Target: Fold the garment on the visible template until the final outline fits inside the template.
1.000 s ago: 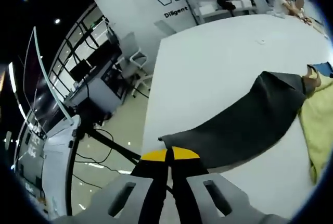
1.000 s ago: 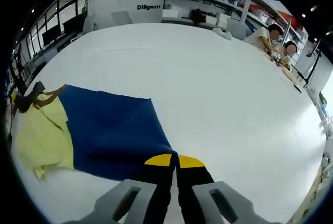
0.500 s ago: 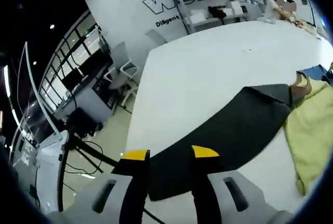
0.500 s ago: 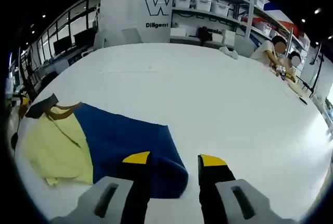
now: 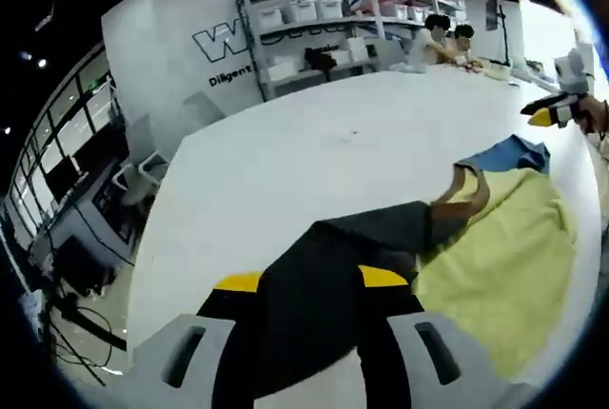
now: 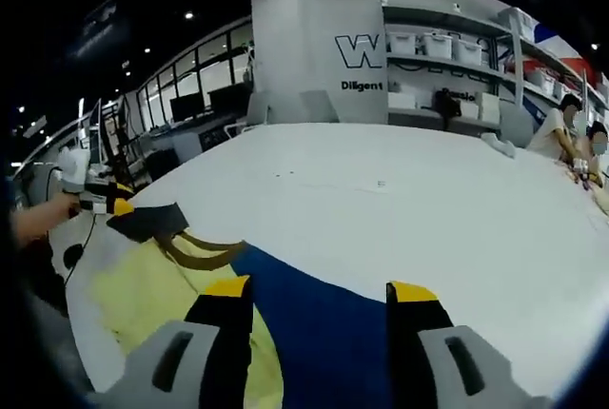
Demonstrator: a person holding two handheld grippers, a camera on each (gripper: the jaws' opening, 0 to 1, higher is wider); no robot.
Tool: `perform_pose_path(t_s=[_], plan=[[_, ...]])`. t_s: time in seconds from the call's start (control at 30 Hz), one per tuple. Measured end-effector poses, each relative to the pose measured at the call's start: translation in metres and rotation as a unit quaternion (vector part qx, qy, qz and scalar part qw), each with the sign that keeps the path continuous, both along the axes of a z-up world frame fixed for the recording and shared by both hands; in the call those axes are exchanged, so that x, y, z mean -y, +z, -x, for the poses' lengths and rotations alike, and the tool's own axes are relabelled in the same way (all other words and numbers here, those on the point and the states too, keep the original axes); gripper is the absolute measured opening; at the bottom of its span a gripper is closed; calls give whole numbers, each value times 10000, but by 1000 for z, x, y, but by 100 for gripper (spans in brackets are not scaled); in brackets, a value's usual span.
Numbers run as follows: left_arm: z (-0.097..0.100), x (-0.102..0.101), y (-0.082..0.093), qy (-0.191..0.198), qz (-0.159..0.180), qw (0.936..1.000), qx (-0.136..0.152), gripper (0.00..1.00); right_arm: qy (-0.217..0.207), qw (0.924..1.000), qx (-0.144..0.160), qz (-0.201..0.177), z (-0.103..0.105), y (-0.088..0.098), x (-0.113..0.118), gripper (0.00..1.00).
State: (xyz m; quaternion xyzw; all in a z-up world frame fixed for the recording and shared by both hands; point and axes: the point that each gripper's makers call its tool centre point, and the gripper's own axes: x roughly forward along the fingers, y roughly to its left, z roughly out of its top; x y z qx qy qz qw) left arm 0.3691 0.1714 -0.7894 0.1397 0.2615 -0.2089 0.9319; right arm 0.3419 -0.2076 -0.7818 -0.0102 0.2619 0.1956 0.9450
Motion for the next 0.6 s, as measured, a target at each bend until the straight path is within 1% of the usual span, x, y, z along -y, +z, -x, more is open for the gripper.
perform_pose_path(t_s=[0.07,0.1,0.13,0.2,0.23,0.27,0.33,0.37,0.47,0.53,0.6], plan=[[1,18,1,-459,65,9989,56,40,223,9997,-21,1,-8,-3,-16,52],[3,27,-1,-650,120,9978,40,41,376,9992,-106,-22,-11,-7,-24,51],[6,37,-4,-865,111,9962,-14,42,349,9993,-112,-29,-15,-9,-26,50],[9,47,-8,-1056,108,9943,-68,41,487,9986,-181,15,-18,-13,-37,47],[11,57,-9,-1234,183,9922,-80,41,532,9984,-201,12,-20,-15,-40,46],[11,61,-10,-1232,236,9920,-97,40,555,9982,-230,3,-23,-18,-42,47],[11,71,-12,-1381,294,9899,-103,38,800,9965,-239,-96,-25,-20,-52,49],[10,73,-12,-1392,293,9898,-94,37,798,9963,-297,-103,-26,-22,-54,50],[5,83,-14,-1548,338,9874,-41,35,922,9952,-332,-39,-30,-27,-61,47],[4,90,-17,-1625,381,9859,-84,36,1005,9942,-380,-45,-32,-30,-66,49],[4,95,-24,-1691,321,9850,-149,35,1054,9934,-448,9,-35,-35,-69,49]])
